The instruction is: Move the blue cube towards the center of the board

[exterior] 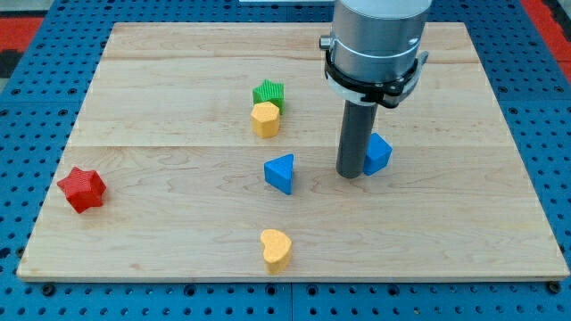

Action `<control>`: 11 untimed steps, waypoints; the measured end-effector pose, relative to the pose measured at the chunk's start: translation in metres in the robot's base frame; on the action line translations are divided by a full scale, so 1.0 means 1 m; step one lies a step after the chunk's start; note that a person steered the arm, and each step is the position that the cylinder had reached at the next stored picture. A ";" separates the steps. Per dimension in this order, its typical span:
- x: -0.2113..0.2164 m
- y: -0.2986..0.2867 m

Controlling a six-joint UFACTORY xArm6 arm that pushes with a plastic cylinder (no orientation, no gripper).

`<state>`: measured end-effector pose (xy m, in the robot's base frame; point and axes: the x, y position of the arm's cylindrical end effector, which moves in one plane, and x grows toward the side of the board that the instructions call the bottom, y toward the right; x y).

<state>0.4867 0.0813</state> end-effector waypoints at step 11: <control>-0.105 0.032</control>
